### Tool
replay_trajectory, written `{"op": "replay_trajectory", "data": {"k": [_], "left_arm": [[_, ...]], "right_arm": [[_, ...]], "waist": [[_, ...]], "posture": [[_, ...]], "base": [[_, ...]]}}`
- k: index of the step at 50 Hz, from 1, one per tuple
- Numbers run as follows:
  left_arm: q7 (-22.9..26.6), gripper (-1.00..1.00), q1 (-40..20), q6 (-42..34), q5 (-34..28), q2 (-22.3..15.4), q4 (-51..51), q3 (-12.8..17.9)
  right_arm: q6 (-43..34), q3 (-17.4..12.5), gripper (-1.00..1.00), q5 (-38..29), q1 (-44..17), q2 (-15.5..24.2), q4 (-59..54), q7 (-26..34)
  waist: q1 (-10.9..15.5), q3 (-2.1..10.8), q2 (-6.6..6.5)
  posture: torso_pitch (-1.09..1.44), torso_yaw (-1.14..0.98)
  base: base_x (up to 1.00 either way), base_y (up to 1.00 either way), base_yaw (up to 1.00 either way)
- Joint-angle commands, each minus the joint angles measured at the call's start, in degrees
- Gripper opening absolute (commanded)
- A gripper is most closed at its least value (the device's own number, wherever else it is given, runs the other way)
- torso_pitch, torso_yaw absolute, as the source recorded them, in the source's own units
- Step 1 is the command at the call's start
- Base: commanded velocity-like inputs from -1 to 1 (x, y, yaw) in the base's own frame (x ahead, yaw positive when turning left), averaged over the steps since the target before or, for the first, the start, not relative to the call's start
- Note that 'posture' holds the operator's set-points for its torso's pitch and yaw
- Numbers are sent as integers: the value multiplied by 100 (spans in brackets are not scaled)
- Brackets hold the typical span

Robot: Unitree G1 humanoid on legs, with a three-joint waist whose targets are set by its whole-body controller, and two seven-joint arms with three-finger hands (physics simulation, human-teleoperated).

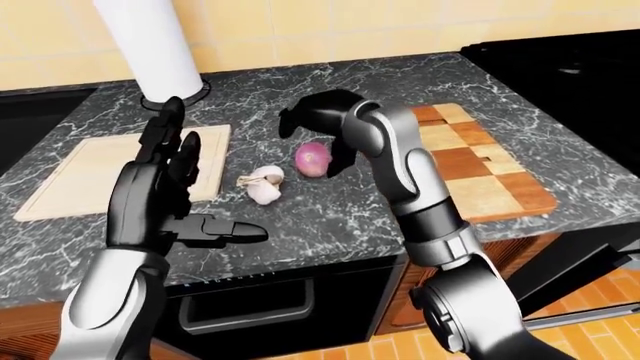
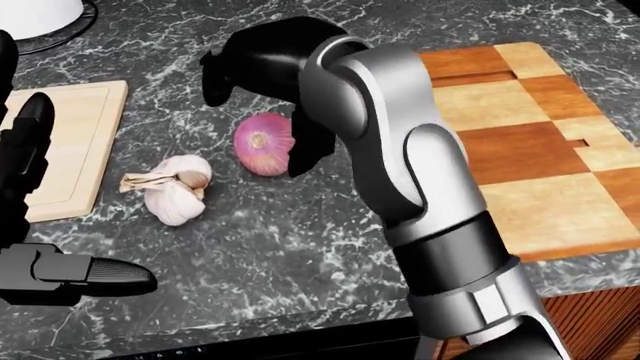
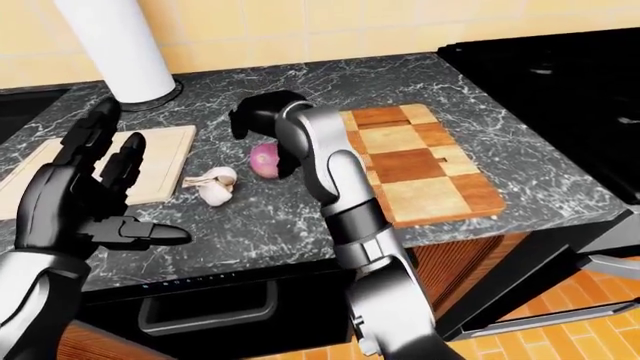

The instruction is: Place the onion and the garlic on separate cutting boards.

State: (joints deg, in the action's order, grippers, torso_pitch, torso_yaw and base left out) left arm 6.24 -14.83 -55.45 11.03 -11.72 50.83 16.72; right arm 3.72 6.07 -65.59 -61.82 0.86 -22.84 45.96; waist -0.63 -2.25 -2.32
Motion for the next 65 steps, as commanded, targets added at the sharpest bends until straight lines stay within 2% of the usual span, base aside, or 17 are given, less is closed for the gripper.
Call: {"op": "replay_trajectory", "data": {"k": [1,14,30,44,48,51,52,54,65], "left_arm": [[-7,100,-103,188,26,-58,127,69],[-32,100,-126,204,120,-127,73,129],[-30,100,-40,302,135,-122,40,144],[-15,100,27,400,125,-102,-2,159],[-11,100,43,432,123,-97,-22,162],[-6,100,71,461,121,-90,-32,168],[-8,100,70,457,121,-90,-27,166],[-11,100,76,468,111,-87,-29,150],[2,100,100,489,102,-77,-22,159]], "right_arm": [[105,-55,28,-52,-237,12,115,-211],[321,-52,23,-182,-273,-25,-181,-419],[1051,27,24,-843,-440,120,-1061,-1472],[1134,42,22,-1013,-292,-22,-1134,-1622],[1143,37,-20,-1005,-272,-33,-1126,-1617],[1164,53,-41,-1028,-164,-30,-1073,-1606],[1162,48,-81,-1017,-160,-41,-1035,-1570],[1164,43,-99,-1008,-159,-45,-1009,-1549],[1160,-12,-100,-935,-294,32,-1059,-1549]], "waist": [[-4,140,-27],[-2,151,-41],[-10,169,-48],[-2,174,-28],[-1,174,-24],[6,177,-20],[9,175,-19],[13,178,-19],[24,176,-10]], "posture": [[0,0],[0,0],[0,0],[0,0],[0,0],[0,0],[0,0],[0,0],[0,0]], "base": [[0,0,0],[0,0,0],[0,0,0],[0,0,0],[0,0,0],[0,0,0],[0,0,0],[0,0,0],[0,0,0]]}}
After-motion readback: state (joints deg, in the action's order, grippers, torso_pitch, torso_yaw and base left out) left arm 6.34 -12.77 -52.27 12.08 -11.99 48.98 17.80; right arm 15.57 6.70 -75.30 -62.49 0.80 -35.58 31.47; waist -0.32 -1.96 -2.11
